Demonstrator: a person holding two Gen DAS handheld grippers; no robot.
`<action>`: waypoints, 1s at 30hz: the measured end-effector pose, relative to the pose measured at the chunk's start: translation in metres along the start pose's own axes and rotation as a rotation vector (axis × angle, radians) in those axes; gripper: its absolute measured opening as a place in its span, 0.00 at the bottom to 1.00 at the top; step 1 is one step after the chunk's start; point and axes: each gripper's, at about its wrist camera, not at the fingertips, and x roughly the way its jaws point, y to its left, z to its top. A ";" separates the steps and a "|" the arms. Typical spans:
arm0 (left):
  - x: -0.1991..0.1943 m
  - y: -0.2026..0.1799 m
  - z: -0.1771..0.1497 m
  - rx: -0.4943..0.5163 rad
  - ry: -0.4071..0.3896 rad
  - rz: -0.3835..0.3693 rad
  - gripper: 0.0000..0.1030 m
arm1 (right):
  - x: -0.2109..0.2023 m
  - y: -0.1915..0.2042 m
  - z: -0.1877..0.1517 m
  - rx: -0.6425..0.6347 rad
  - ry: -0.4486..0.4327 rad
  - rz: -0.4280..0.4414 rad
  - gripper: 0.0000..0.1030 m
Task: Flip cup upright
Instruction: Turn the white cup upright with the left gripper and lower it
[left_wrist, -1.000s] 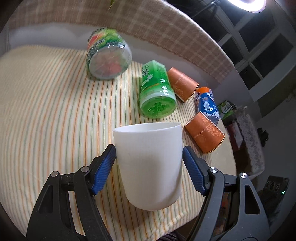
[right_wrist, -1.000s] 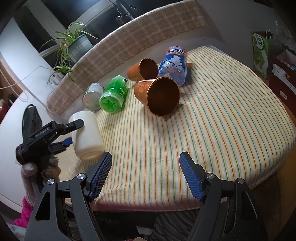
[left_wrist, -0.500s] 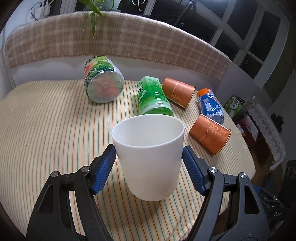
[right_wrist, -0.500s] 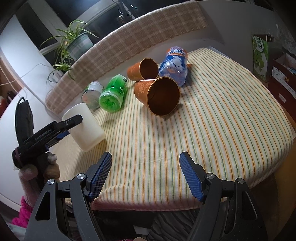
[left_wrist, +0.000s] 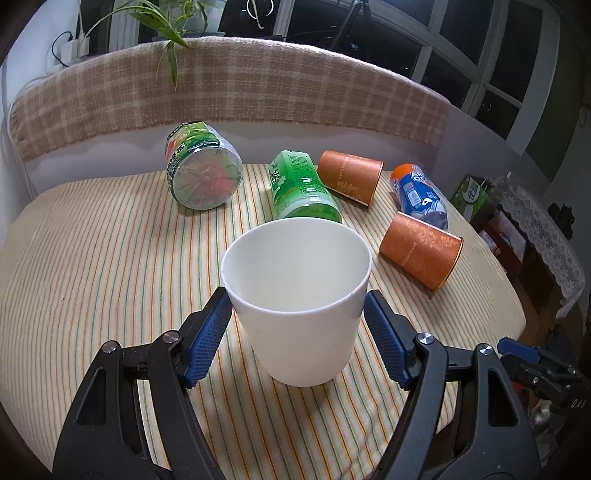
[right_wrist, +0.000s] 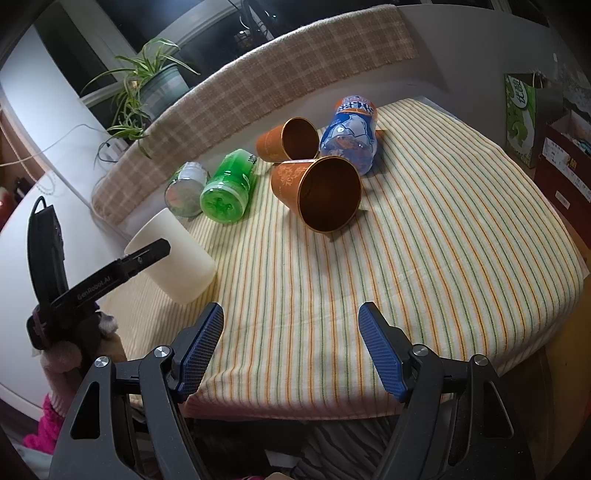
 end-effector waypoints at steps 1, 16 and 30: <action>-0.001 -0.001 -0.001 0.005 -0.001 0.002 0.73 | 0.000 0.000 0.000 0.000 0.000 0.000 0.73; -0.002 -0.017 -0.014 0.059 0.005 0.007 0.73 | -0.003 0.005 -0.001 -0.013 -0.009 -0.007 0.73; 0.000 -0.009 -0.020 -0.006 0.037 -0.047 0.75 | -0.005 0.013 -0.001 -0.051 -0.028 -0.017 0.73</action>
